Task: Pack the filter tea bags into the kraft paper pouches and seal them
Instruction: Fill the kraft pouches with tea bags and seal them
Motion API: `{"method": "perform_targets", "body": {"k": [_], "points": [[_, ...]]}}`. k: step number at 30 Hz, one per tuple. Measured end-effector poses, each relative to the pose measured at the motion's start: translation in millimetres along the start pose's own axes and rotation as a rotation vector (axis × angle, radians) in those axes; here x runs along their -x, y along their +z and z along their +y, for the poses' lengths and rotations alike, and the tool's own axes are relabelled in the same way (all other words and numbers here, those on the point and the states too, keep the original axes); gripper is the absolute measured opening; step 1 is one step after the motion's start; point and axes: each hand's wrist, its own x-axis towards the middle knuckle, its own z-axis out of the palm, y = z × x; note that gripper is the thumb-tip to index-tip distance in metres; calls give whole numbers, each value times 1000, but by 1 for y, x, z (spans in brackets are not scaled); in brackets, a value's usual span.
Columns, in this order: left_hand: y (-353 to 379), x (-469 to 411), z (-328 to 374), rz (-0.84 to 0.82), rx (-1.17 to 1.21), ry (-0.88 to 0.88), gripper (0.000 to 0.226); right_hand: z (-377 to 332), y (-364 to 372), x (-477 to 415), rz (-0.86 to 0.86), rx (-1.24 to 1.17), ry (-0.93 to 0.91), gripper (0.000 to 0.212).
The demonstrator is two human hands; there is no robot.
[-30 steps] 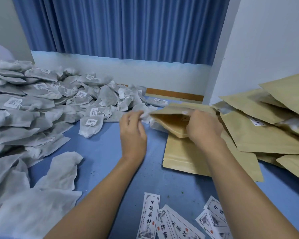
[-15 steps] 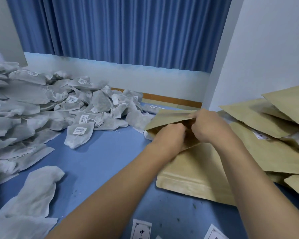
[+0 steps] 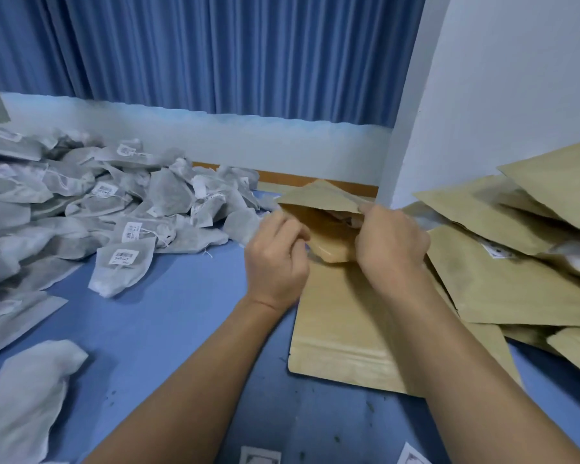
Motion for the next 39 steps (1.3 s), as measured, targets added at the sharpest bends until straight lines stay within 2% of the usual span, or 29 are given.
{"method": "perform_targets", "body": {"k": [1,2,3,5,6,7,9,10,12,14,15,16,20,23,25,28,30,32,34,36,37,39], "points": [[-4,1,-4,1,-23,-198,19,3,1,1,-9,3,14,45],[-7,3,-12,-95,-58,-381,22,5,2,2,-17,4,22,45],[-8,6,-20,-288,-115,-500,26,6,2,3,-25,5,27,44],[-8,11,-32,-704,-311,-496,40,6,1,3,-35,2,33,42],[-7,12,-35,-812,-399,-446,43,5,1,2,-43,1,35,41],[-6,13,-35,-836,-454,-416,43,5,1,1,-55,-2,41,41],[-7,11,-32,-727,-520,-460,35,6,1,-1,-68,-11,62,43],[-8,11,-30,-591,-520,-516,31,7,2,-2,-68,-15,75,43],[-12,7,-22,-205,-412,-559,28,8,2,-3,-59,-19,98,40],[-15,-3,-13,111,-229,-355,24,9,2,-4,-33,-28,117,32],[-15,-6,-8,168,-161,-222,20,10,1,-5,-19,-30,122,30],[-15,-7,-2,161,-121,-109,17,11,0,-7,-11,-29,125,29],[-11,-1,22,69,-115,257,40,19,-7,-11,-14,-52,129,31],[-3,-4,43,7,-76,396,21,23,-12,-15,-39,-73,115,32],[7,-6,55,-159,-168,317,13,24,-17,-16,-101,-93,94,37],[31,-21,60,-607,-371,-113,15,24,-24,-15,-166,-124,12,47],[54,-37,49,-794,-377,-318,21,22,-26,-13,-168,-153,-49,47],[74,-49,34,-934,-307,-407,32,20,-24,-12,-162,-156,-47,55],[81,-53,20,-960,-272,-402,33,20,-19,-14,-157,-152,-23,60],[73,-45,13,-899,-356,-242,32,22,-12,-18,-133,-171,12,58],[63,-39,14,-816,-348,-80,29,22,-8,-18,-112,-174,28,56],[42,-22,13,-565,-156,314,20,24,-2,-17,-61,-158,46,51]]}}
